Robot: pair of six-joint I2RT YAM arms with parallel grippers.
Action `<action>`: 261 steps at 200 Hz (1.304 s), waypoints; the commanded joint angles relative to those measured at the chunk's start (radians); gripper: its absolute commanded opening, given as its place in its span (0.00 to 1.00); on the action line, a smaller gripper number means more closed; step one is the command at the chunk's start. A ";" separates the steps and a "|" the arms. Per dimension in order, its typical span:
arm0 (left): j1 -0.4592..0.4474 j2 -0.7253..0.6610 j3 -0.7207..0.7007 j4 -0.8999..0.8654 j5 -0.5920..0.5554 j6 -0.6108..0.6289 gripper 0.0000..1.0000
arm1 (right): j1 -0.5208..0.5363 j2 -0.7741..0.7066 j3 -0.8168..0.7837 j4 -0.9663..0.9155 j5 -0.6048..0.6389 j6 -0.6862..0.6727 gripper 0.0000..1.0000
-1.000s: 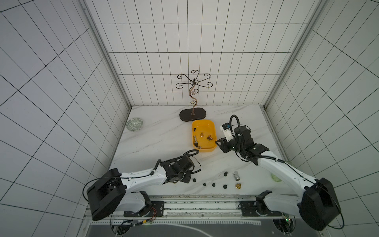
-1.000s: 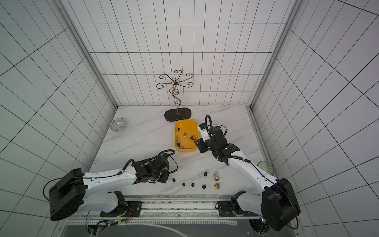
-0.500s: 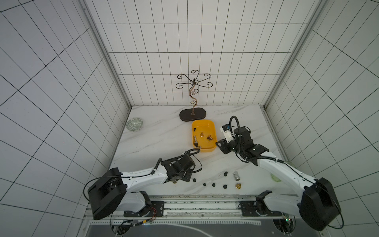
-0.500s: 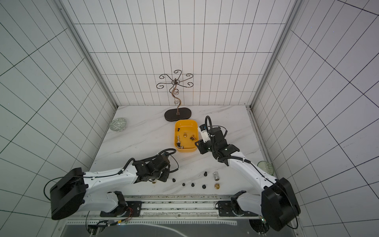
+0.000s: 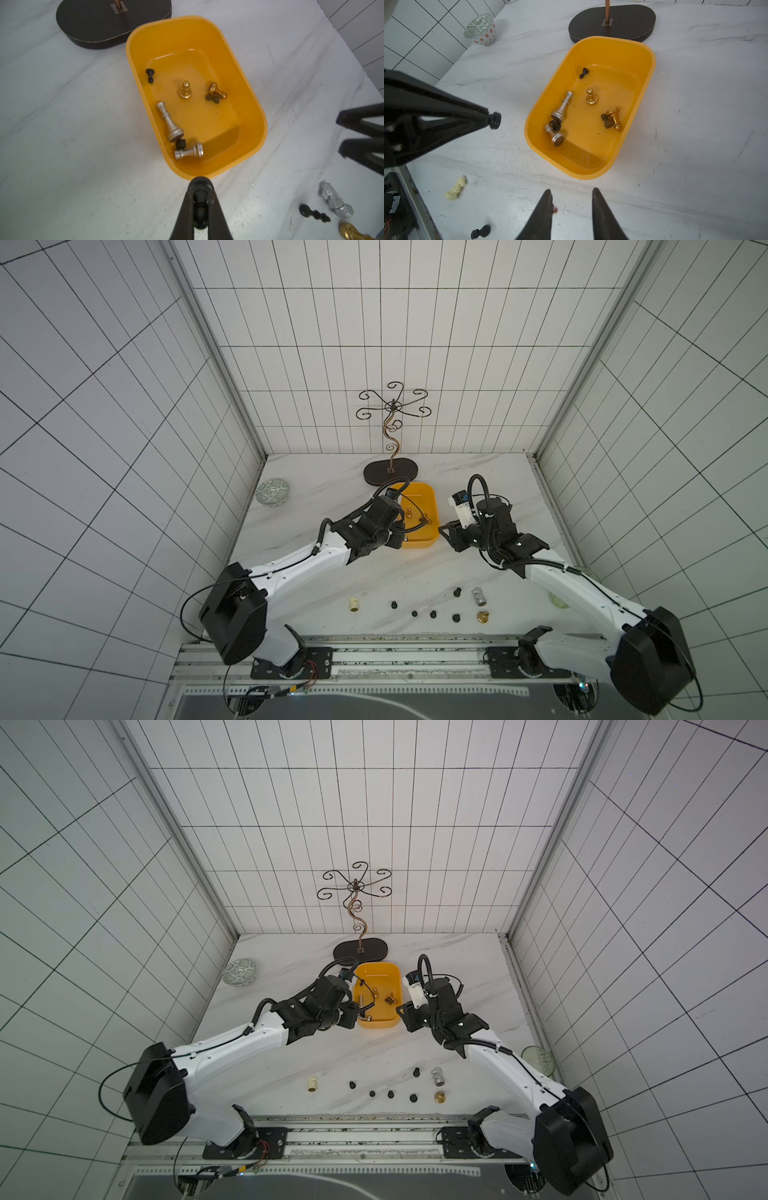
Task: Put the chess pieces into the storage box
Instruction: Pick up the chess piece at the center of the board, then place the chess piece in the storage box.
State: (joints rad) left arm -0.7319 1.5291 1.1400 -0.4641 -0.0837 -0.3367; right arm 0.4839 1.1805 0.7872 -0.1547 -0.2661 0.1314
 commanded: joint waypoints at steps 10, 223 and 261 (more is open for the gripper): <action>0.055 0.182 0.180 -0.005 0.081 0.117 0.06 | -0.012 -0.041 -0.054 -0.033 0.028 0.005 0.33; 0.110 0.577 0.505 -0.056 0.156 0.168 0.37 | -0.018 -0.110 -0.100 -0.069 0.059 0.025 0.33; 0.114 0.507 0.492 -0.051 0.151 0.167 0.40 | -0.017 -0.109 -0.102 -0.069 0.058 0.025 0.33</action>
State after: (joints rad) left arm -0.6228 2.1120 1.6176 -0.5285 0.0654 -0.1761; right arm 0.4774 1.0821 0.7395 -0.2062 -0.2165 0.1535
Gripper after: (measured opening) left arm 0.397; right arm 0.328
